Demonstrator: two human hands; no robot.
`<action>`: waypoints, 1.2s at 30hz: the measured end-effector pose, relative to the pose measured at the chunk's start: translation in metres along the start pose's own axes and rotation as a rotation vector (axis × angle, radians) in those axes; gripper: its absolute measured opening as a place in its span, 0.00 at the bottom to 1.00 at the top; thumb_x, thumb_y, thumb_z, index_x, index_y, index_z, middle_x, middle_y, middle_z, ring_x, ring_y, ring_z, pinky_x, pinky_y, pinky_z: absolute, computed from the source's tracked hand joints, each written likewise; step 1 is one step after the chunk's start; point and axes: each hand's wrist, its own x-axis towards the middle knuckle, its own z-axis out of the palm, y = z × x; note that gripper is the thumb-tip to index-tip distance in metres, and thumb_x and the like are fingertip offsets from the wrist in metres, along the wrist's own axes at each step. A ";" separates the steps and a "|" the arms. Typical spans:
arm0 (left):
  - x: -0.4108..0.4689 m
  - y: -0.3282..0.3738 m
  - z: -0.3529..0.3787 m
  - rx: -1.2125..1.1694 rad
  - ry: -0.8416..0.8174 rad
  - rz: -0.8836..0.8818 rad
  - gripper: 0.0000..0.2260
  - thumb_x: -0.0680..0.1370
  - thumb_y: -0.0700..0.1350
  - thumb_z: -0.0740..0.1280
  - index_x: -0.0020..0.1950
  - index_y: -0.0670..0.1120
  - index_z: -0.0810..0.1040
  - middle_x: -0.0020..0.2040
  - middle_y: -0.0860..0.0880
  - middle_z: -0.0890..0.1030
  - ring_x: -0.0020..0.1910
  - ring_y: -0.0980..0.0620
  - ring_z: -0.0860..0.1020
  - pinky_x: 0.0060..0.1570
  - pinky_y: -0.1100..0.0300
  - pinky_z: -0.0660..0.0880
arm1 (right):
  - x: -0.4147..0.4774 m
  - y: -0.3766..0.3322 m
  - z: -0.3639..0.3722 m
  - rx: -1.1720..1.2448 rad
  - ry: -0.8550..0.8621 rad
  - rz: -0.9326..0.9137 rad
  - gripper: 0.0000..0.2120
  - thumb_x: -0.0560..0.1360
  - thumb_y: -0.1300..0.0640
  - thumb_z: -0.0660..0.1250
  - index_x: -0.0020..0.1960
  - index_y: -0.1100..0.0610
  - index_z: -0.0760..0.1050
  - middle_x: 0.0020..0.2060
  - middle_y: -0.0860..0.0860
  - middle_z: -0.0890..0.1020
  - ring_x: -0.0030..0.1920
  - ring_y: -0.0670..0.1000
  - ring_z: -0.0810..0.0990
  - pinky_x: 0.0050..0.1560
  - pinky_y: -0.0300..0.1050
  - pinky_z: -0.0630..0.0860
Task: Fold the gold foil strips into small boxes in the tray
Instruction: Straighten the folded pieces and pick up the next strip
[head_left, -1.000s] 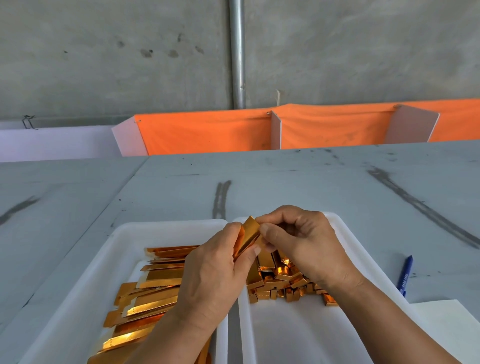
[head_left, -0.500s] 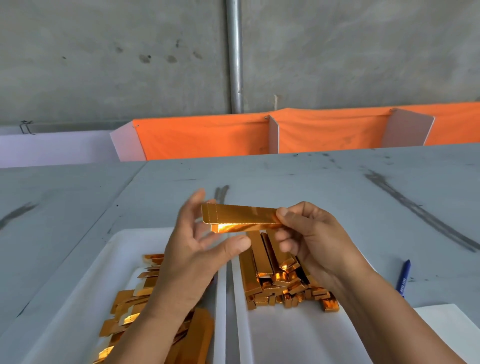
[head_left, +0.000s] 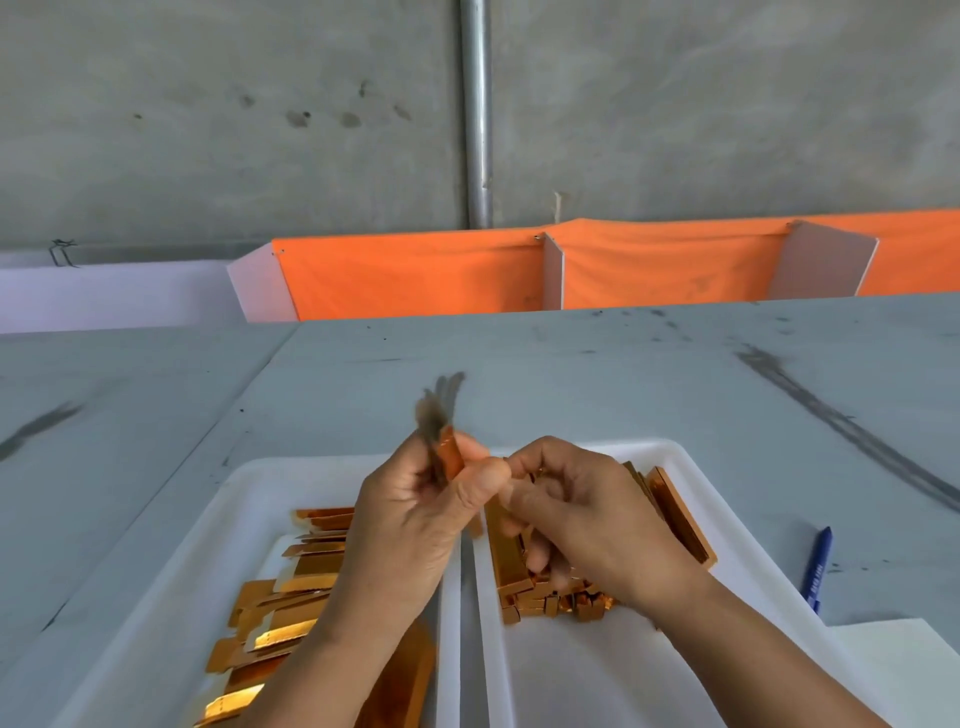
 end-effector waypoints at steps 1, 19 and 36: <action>0.000 -0.003 -0.001 0.133 0.042 0.000 0.16 0.69 0.64 0.70 0.44 0.53 0.78 0.38 0.50 0.81 0.38 0.56 0.80 0.38 0.69 0.75 | 0.000 0.001 0.000 -0.051 0.059 -0.039 0.01 0.78 0.51 0.69 0.49 0.48 0.78 0.35 0.55 0.83 0.28 0.49 0.79 0.29 0.41 0.74; -0.007 -0.015 0.006 0.723 -0.118 0.060 0.18 0.74 0.69 0.52 0.42 0.55 0.70 0.29 0.55 0.70 0.32 0.58 0.74 0.30 0.68 0.67 | -0.003 0.003 -0.004 0.029 0.188 -0.214 0.07 0.80 0.56 0.66 0.47 0.44 0.78 0.36 0.48 0.83 0.32 0.48 0.81 0.32 0.39 0.77; -0.009 -0.013 0.009 1.061 -0.057 0.099 0.21 0.71 0.71 0.44 0.42 0.55 0.62 0.27 0.56 0.65 0.23 0.59 0.68 0.23 0.70 0.60 | -0.002 0.006 -0.004 -0.174 0.252 -0.161 0.06 0.78 0.51 0.67 0.43 0.44 0.79 0.32 0.47 0.83 0.31 0.51 0.80 0.31 0.43 0.79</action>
